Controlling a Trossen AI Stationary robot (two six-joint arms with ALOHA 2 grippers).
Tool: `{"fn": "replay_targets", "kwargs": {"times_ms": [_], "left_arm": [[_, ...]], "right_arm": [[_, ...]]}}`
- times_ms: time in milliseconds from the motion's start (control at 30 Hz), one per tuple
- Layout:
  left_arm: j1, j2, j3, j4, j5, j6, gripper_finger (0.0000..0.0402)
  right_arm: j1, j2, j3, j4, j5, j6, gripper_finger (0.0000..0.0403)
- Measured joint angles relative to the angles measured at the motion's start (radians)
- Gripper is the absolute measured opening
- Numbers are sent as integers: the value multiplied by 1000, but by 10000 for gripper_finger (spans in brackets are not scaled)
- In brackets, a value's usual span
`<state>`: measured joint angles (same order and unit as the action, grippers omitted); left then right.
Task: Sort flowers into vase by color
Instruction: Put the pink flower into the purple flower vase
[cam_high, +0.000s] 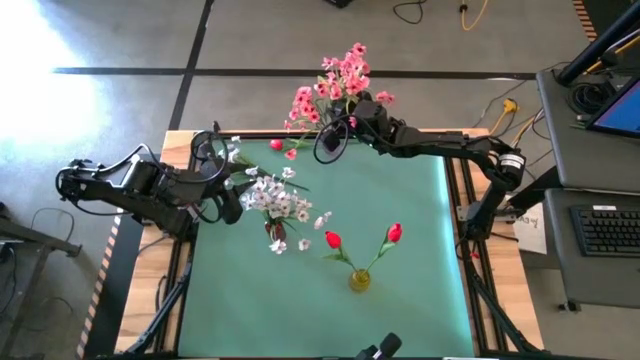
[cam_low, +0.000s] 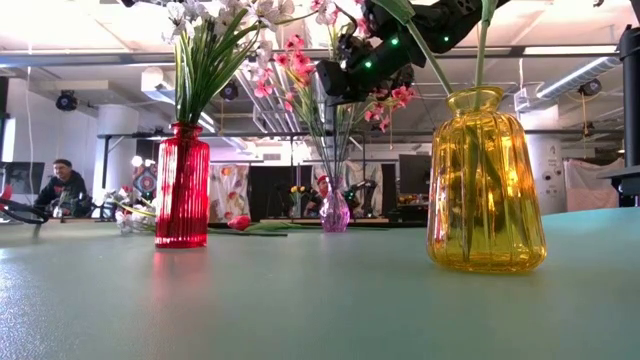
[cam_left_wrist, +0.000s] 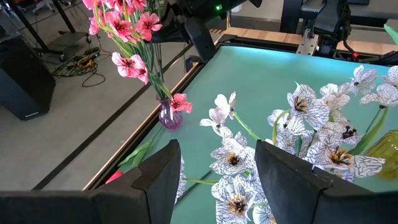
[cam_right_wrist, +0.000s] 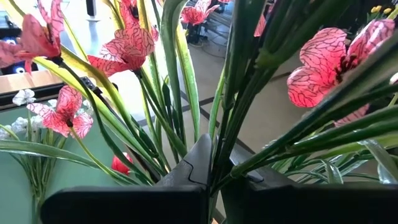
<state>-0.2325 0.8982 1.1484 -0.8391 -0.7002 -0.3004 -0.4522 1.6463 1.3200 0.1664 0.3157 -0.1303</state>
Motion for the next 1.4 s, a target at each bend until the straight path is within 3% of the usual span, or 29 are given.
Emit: {"fn": "replay_targets", "kwargs": {"times_ms": [233, 667, 1033, 1400], "left_arm": [[0, 0, 0, 0, 0, 0, 193], [0, 0, 0, 0, 0, 0, 193], [0, 0, 0, 0, 0, 0, 193], [0, 0, 0, 0, 0, 0, 193]], "right_arm": [[0, 0, 0, -5, 0, -4, 25], [0, 0, 0, -3, 0, -21, 150], [0, 0, 0, -11, 0, -24, 132], [3, -15, 0, -72, 0, 29, 206]]}}
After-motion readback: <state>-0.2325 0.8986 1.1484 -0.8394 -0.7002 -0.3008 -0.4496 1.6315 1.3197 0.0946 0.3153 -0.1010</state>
